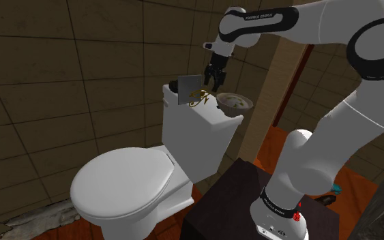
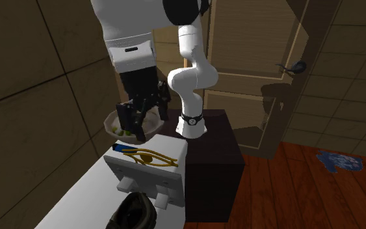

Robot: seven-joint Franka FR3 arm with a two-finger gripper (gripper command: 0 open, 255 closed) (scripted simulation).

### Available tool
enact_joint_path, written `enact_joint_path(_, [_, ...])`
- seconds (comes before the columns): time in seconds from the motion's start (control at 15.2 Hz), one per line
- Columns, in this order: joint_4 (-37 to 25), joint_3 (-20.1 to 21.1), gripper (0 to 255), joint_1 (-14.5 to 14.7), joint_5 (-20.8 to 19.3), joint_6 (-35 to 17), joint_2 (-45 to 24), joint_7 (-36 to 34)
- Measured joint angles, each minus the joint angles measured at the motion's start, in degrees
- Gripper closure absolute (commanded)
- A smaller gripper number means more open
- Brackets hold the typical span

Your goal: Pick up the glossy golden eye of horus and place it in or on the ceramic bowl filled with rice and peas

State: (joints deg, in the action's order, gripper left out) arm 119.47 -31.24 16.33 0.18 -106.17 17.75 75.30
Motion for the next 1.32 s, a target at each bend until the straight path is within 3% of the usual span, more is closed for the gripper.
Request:
enact_joint_path(0.26, [-6.88, -4.11, 0, 2.39, 4.08, -0.63, -9.88, 14.22])
enact_joint_path(0.73, [-3.57, -4.4, 0, 2.69, 5.24, -5.44, -11.78, 16.68])
enact_joint_path(1.12, [-3.21, -4.38, 0, 2.76, 5.41, -6.09, -11.96, 16.67])
enact_joint_path(1.19, [-3.2, -4.38, 255, 2.76, 5.4, -6.09, -11.94, 16.67])
enact_joint_path(1.32, [-3.22, -4.39, 255, 2.77, 5.43, -6.05, -12.03, 16.72])
